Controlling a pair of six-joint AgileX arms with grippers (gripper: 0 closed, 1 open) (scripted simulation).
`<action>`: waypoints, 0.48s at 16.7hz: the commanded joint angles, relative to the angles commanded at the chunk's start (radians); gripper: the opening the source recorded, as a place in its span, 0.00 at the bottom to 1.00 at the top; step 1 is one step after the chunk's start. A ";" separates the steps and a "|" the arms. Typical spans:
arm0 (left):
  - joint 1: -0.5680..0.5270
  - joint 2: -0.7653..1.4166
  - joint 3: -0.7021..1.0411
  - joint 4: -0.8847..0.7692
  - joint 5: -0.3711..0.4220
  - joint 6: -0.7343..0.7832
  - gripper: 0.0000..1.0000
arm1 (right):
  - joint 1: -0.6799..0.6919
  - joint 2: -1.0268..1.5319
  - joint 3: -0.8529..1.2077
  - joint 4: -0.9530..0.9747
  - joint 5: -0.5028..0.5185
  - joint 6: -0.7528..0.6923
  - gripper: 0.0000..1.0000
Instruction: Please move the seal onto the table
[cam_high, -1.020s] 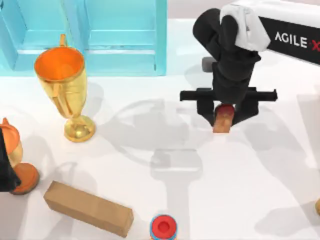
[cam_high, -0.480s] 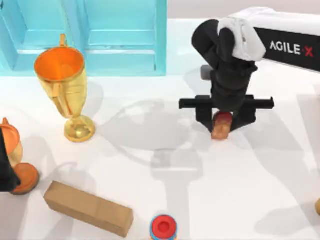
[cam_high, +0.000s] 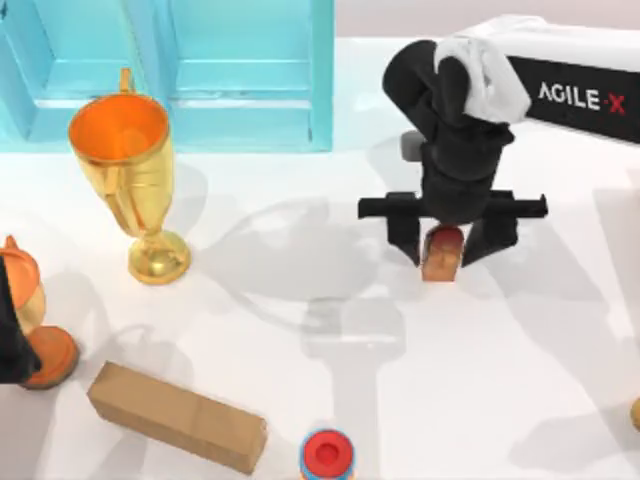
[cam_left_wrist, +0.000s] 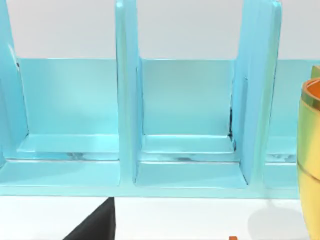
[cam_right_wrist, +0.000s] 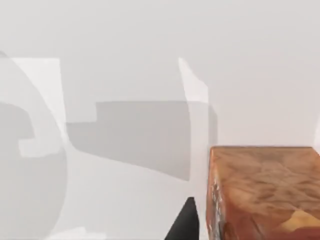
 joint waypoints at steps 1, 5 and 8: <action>0.000 0.000 0.000 0.000 0.000 0.000 1.00 | 0.000 0.000 0.000 0.000 0.000 0.000 0.83; 0.000 0.000 0.000 0.000 0.000 0.000 1.00 | 0.000 0.000 0.000 0.000 0.000 0.000 1.00; 0.000 0.000 0.000 0.000 0.000 0.000 1.00 | 0.000 0.000 0.000 0.000 0.000 0.000 1.00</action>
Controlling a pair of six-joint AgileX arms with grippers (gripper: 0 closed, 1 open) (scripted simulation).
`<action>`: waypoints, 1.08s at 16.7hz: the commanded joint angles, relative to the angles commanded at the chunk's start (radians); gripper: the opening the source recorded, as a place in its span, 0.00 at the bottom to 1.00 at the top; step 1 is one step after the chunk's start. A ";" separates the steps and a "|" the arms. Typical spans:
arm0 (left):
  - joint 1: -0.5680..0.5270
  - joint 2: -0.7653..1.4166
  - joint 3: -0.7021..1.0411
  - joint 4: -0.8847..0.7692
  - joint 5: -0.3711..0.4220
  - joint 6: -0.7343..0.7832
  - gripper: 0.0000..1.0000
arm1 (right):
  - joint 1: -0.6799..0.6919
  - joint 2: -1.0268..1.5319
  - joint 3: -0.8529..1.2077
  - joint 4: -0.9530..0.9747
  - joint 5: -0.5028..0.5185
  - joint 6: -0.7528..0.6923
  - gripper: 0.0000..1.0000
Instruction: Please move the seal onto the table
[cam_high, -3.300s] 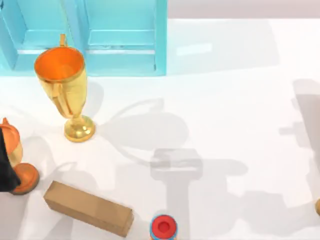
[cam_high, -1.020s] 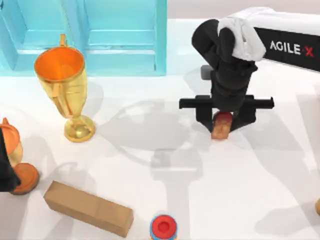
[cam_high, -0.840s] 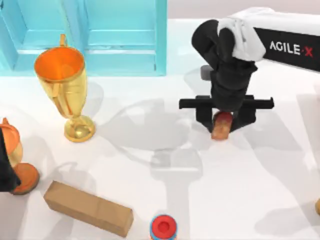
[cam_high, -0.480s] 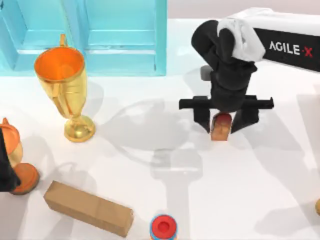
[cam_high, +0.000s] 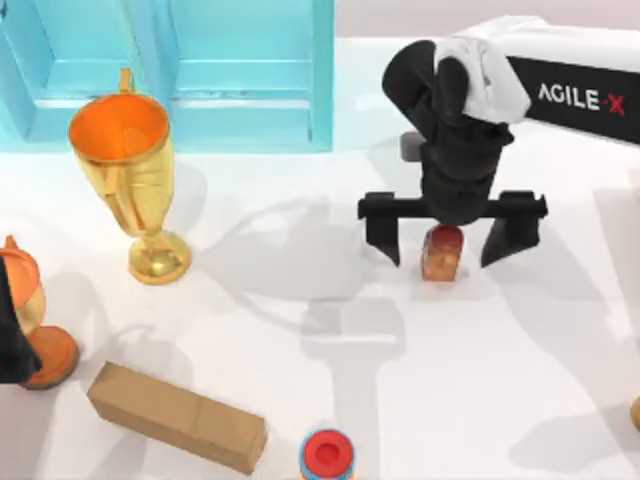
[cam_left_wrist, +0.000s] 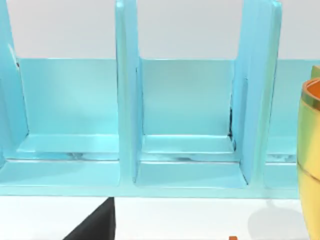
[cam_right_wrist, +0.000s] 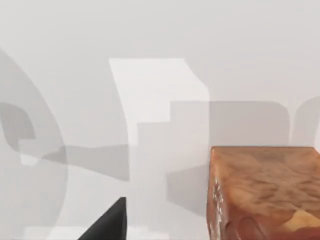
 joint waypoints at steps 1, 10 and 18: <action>0.000 0.000 0.000 0.000 0.000 0.000 1.00 | 0.000 0.000 0.000 0.000 0.000 0.000 1.00; 0.000 0.000 0.000 0.000 0.000 0.000 1.00 | -0.003 0.046 0.161 -0.171 0.003 0.009 1.00; 0.000 0.000 0.000 0.000 0.000 0.000 1.00 | -0.004 0.027 0.604 -0.590 0.005 -0.004 1.00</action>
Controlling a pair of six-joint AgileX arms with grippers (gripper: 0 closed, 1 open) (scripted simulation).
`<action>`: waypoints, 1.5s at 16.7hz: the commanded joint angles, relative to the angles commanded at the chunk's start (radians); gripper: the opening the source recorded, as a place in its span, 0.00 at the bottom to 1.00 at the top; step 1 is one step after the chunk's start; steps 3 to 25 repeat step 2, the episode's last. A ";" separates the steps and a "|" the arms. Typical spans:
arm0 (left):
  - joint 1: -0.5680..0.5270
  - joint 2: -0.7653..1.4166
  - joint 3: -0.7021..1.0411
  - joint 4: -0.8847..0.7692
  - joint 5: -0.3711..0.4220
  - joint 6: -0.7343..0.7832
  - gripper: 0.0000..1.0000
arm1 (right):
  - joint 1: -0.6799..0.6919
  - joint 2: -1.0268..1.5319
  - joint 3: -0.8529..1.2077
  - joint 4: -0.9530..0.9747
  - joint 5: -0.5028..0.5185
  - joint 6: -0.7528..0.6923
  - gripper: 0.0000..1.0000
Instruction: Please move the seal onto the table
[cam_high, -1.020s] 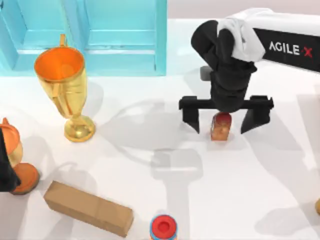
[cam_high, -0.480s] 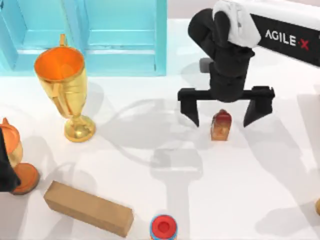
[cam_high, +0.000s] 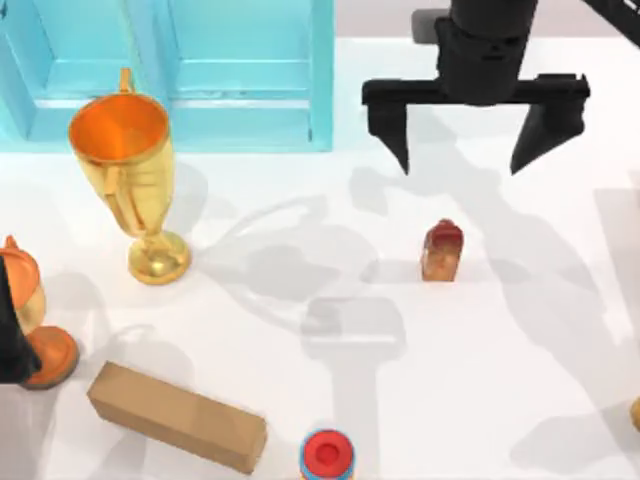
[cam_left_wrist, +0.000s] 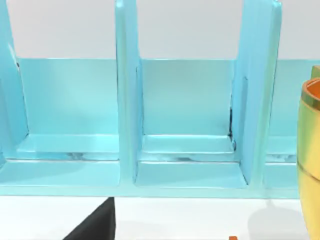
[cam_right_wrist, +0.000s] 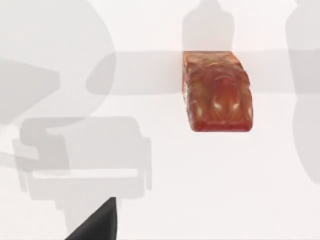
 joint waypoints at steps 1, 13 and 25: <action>0.000 0.000 0.000 0.000 0.000 0.000 1.00 | -0.001 -0.008 0.017 -0.016 -0.003 0.000 1.00; 0.000 0.000 0.000 0.000 0.000 0.000 1.00 | -0.002 -0.013 0.024 -0.023 -0.005 0.000 1.00; 0.000 0.000 0.000 0.000 0.000 0.000 1.00 | -0.002 -0.013 0.024 -0.023 -0.005 0.000 1.00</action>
